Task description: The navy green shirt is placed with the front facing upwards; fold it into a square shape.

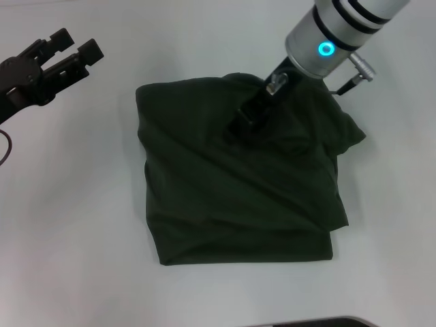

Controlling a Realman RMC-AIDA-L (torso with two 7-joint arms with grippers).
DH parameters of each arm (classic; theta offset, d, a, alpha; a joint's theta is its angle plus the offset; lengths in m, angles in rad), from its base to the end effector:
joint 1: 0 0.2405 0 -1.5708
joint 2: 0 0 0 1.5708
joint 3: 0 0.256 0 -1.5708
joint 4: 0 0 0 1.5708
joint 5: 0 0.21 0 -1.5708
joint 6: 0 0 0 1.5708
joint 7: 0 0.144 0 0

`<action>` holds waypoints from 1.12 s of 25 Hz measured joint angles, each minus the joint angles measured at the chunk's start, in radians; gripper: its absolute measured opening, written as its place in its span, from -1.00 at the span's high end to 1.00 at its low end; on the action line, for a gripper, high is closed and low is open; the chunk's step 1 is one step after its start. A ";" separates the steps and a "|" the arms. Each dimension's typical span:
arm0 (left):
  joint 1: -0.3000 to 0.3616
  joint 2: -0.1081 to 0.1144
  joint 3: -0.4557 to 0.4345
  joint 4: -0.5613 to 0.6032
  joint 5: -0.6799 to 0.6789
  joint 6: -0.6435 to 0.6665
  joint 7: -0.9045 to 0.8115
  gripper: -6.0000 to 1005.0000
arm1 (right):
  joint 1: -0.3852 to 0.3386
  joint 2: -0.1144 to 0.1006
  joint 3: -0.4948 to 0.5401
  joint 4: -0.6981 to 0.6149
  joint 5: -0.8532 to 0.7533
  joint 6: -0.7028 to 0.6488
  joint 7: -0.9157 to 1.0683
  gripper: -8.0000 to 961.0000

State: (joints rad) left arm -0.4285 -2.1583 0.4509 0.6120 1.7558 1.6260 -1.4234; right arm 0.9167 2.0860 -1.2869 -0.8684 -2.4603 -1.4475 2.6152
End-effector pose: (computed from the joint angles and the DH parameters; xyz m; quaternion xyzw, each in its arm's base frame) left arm -0.2724 0.3095 0.0180 -0.8168 -0.3093 -0.4389 0.2108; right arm 0.1432 0.3893 -0.0502 -0.9045 0.3959 -0.1325 0.0872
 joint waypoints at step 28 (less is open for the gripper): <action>-0.001 -0.002 -0.002 -0.003 -0.007 -0.007 -0.001 -0.83 | -0.173 -0.020 0.304 -0.228 -0.159 -0.050 -0.009 -0.03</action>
State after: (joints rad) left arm -0.4293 -2.1599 0.4494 0.6089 1.7486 1.6189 -1.4245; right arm 0.7441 2.0659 -0.9833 -1.0960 -2.6190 -1.4970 2.6063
